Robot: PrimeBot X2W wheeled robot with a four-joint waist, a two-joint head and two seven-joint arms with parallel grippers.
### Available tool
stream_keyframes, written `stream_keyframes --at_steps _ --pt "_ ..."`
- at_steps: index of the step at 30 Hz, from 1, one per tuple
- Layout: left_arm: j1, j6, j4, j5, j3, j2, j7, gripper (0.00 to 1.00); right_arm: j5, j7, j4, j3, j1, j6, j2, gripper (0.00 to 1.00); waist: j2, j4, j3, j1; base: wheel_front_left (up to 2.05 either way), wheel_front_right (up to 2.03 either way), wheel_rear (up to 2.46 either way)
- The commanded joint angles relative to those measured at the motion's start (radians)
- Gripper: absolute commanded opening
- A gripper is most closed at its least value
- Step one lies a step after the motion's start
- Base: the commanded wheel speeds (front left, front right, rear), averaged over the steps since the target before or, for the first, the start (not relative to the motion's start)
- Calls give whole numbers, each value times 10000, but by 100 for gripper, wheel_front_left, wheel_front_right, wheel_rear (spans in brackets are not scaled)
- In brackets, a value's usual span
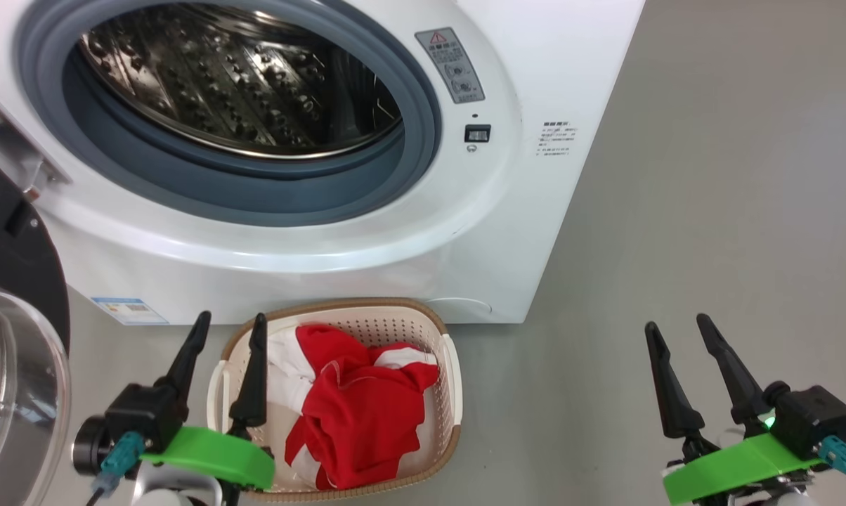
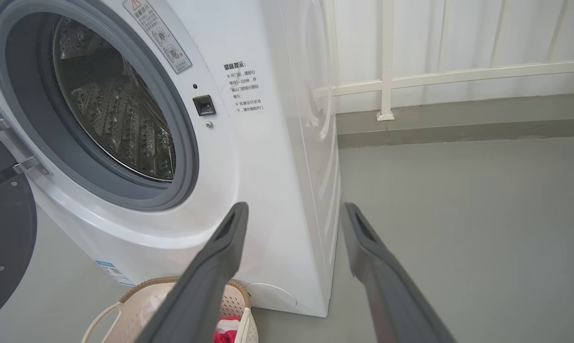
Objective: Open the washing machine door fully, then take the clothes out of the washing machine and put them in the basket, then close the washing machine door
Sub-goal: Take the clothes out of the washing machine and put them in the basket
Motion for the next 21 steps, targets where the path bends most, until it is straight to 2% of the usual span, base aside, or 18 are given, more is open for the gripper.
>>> stream_keyframes --at_steps 1,14,21 --pt "140 -53 -362 137 334 250 -51 100 -15 -65 -249 163 102 73 -145 100 0 53 -140 0 0 0 0" --pt "1527 -38 -1704 172 609 250 -51 100 -25 -65 -316 -15 540 73 -128 100 0 7 -395 0 0 0 0" --pt "1740 -11 -1961 50 651 250 -51 100 -39 -65 -320 -106 568 73 -105 100 0 18 -361 0 0 0 0"
